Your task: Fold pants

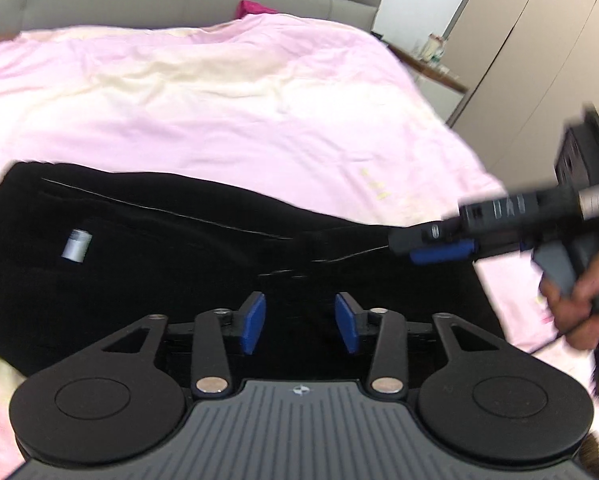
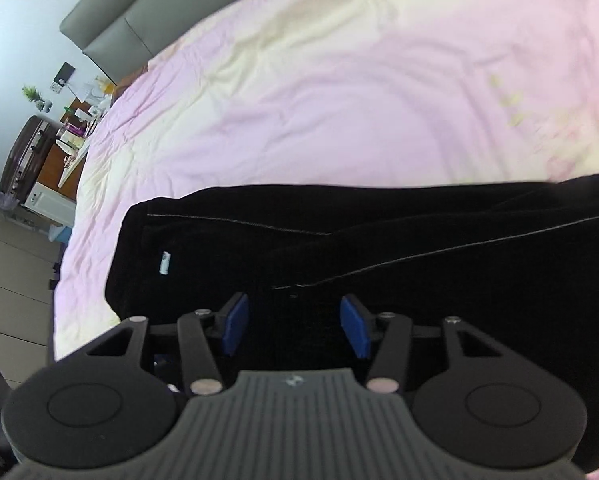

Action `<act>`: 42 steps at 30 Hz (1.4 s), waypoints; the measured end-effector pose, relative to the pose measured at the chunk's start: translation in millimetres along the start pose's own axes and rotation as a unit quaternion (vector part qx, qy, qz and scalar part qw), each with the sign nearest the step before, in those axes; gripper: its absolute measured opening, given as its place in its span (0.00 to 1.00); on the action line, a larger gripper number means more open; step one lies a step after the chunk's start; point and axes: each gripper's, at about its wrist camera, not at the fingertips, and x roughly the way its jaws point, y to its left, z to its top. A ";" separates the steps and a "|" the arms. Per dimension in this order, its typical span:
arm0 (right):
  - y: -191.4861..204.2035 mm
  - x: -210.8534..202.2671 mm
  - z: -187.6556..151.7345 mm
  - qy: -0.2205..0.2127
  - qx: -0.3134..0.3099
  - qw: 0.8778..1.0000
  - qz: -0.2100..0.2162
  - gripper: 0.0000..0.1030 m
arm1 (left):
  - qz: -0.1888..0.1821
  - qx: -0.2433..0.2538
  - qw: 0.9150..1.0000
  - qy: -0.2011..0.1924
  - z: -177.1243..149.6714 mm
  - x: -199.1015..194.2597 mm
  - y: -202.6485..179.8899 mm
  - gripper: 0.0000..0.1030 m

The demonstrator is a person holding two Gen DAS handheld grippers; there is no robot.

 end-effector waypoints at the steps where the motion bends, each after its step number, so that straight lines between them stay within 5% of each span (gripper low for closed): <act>1: -4.9 -7.2 -7.3 -0.012 -0.006 1.000 -0.009 0.48 | -0.008 -0.001 1.000 0.006 -0.5 7.3 -5.0 0.53; 7: -46.9 -33.3 -65.7 -0.062 -0.031 0.993 -0.091 0.46 | -0.010 -0.014 0.998 0.055 -4.4 70.4 -24.7 0.56; 10: -66.1 -39.4 -89.9 -0.075 -0.042 0.991 -0.106 0.34 | 0.006 -0.037 0.996 0.083 -11.6 95.0 -24.7 0.60; 14: -87.4 -35.1 -108.4 -0.071 -0.064 0.987 -0.128 0.30 | 0.019 -0.079 0.992 0.094 -14.7 106.8 -23.7 0.63; 16: -96.7 -28.7 -114.2 -0.068 -0.064 0.989 -0.119 0.30 | 0.033 -0.083 0.991 0.099 -14.2 108.6 -26.1 0.31; 17: -100.5 -28.1 -115.7 -0.069 -0.061 0.989 -0.114 0.30 | 0.038 -0.079 0.992 0.092 -13.2 105.5 -29.6 0.25; 23: -100.7 -45.6 -114.2 -0.102 -0.073 0.987 -0.104 0.30 | 0.038 -0.019 0.999 0.014 0.9 44.2 -52.3 0.20; 26: -107.5 -61.5 -115.9 -0.117 -0.067 0.983 -0.122 0.30 | 0.053 -0.044 0.997 0.041 -4.9 50.9 -25.2 0.20; 29: -120.2 -62.5 -117.6 -0.107 -0.056 0.985 -0.125 0.29 | 0.023 -0.094 0.991 0.092 -21.8 78.1 2.1 0.20; 35: -140.8 -45.9 -120.9 -0.073 -0.036 0.987 -0.138 0.27 | 0.014 -0.129 0.987 0.093 -33.3 76.9 17.1 0.30; 37: -138.5 -46.9 -120.7 -0.072 -0.045 0.987 -0.140 0.28 | 0.017 -0.118 0.989 0.088 -26.9 64.3 16.4 0.41; 39: -138.3 -47.8 -121.0 -0.072 -0.051 0.986 -0.140 0.28 | 0.031 -0.092 0.993 0.069 -16.5 54.9 12.9 0.77; 42: -139.1 -47.7 -121.3 -0.075 -0.045 0.987 -0.138 0.28 | 0.059 -0.063 0.995 0.051 5.6 64.5 11.5 0.82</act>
